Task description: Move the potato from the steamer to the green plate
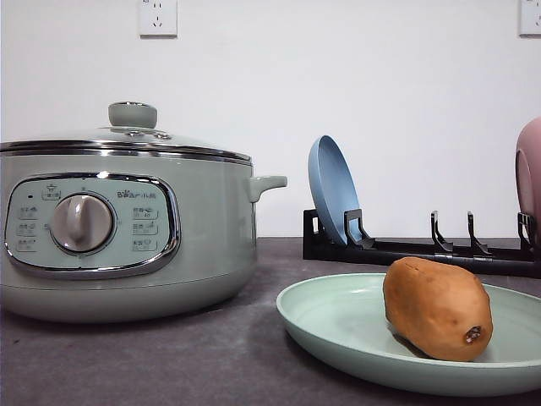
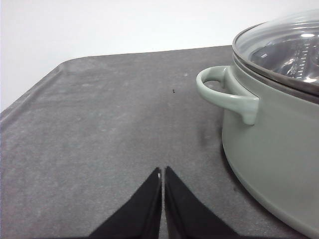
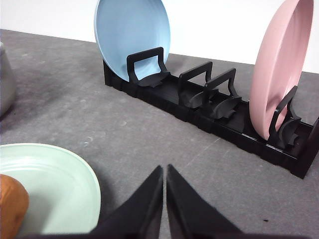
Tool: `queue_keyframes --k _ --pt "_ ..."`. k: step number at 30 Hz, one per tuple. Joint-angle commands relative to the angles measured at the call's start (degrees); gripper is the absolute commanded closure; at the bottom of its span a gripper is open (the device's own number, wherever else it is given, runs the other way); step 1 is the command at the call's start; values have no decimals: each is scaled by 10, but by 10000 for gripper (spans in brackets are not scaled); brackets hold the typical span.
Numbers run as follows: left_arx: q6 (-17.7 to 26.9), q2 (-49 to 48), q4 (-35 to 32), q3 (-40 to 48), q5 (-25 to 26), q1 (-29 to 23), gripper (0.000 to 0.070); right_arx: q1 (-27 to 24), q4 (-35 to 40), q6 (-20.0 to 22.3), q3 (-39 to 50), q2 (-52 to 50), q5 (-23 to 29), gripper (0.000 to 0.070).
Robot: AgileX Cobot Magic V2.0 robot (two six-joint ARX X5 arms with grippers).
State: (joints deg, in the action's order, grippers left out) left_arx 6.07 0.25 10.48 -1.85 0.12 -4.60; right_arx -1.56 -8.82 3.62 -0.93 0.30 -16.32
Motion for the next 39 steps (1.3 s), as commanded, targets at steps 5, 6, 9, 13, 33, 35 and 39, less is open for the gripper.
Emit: queue_keyframes --k 5,6,9,13,33,35,39 --pt "-4 -1 2 12 0 -1 700 -1 -2 -6 3 -1 -2 700" --pt "-4 -1 2 12 0 -1 700 -1 -2 -6 3 -1 -2 700" --pt "-4 -1 2 12 0 -1 700 -1 -2 -6 3 -1 -2 700" --pt "-4 -1 2 12 0 -1 700 -1 -2 -6 3 -1 -2 700" --pt "-4 -1 2 12 0 -1 700 -1 -2 -6 3 -1 -2 700" --pt "-4 -1 2 12 0 -1 700 -1 -2 -6 3 -1 -2 700" --pt "-4 -1 2 12 0 -1 700 -1 -2 -6 3 -1 -2 700"
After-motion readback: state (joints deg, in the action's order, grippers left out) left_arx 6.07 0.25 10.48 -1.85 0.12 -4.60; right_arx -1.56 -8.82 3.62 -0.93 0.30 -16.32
